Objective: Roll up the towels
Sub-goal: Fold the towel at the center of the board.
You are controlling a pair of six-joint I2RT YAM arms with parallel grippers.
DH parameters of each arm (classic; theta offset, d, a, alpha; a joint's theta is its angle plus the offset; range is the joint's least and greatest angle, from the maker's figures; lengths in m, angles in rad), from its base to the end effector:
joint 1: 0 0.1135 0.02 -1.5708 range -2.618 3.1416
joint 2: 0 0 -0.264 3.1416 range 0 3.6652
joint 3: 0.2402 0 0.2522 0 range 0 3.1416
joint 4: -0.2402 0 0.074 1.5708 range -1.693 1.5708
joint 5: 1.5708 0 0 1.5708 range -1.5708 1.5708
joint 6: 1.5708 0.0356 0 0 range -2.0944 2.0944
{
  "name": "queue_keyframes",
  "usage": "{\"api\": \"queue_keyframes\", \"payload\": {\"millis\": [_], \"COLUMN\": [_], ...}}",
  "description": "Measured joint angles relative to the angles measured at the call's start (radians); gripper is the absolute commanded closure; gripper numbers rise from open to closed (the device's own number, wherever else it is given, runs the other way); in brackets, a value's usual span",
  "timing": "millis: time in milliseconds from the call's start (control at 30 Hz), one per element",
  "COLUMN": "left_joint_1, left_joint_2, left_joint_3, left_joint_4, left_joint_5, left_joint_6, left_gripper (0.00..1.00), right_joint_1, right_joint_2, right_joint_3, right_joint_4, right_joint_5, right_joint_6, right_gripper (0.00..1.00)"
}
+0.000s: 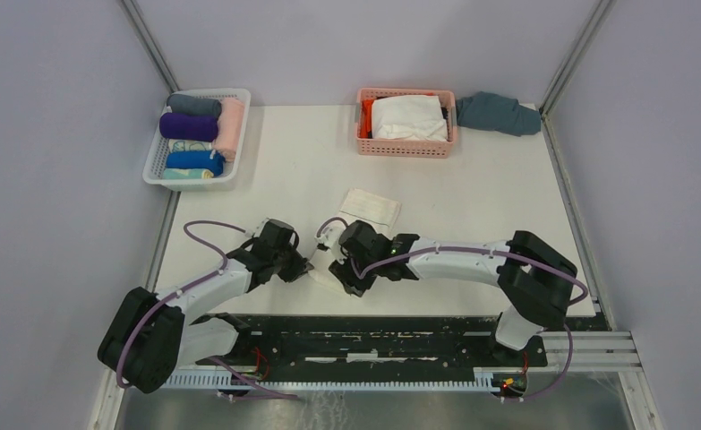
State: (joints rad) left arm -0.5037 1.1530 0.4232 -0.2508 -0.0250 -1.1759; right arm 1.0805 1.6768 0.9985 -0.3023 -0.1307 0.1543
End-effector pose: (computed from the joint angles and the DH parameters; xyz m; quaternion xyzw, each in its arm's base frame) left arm 0.1725 -0.0940 0.1451 -0.3190 0.9020 -0.2085 0.2031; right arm 0.1547 0.2996 0.1782 -0.4435 0.8457 0.2190 0.2005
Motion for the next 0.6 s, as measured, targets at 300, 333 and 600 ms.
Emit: {"api": "queue_keyframes", "payload": {"millis": [300, 333, 600], "left_joint_1": [-0.001, -0.001, -0.001], "left_joint_2": [-0.017, -0.018, -0.034], "left_joint_3": [0.0, 0.0, 0.0], "left_joint_4": [-0.005, -0.005, -0.009], "left_joint_5": [0.0, 0.0, 0.0], "left_joint_6": [-0.001, -0.002, -0.005], "left_gripper": [0.95, 0.95, 0.96], "right_joint_1": [0.064, 0.07, 0.087], "right_joint_2": [-0.029, -0.014, 0.069], "right_joint_3": [0.029, 0.039, 0.051], "right_joint_4": [0.052, 0.055, 0.046], "right_joint_5": [0.069, 0.079, 0.155], "right_joint_6": [-0.06, -0.066, -0.079], "right_gripper": [0.46, 0.46, 0.44]}}
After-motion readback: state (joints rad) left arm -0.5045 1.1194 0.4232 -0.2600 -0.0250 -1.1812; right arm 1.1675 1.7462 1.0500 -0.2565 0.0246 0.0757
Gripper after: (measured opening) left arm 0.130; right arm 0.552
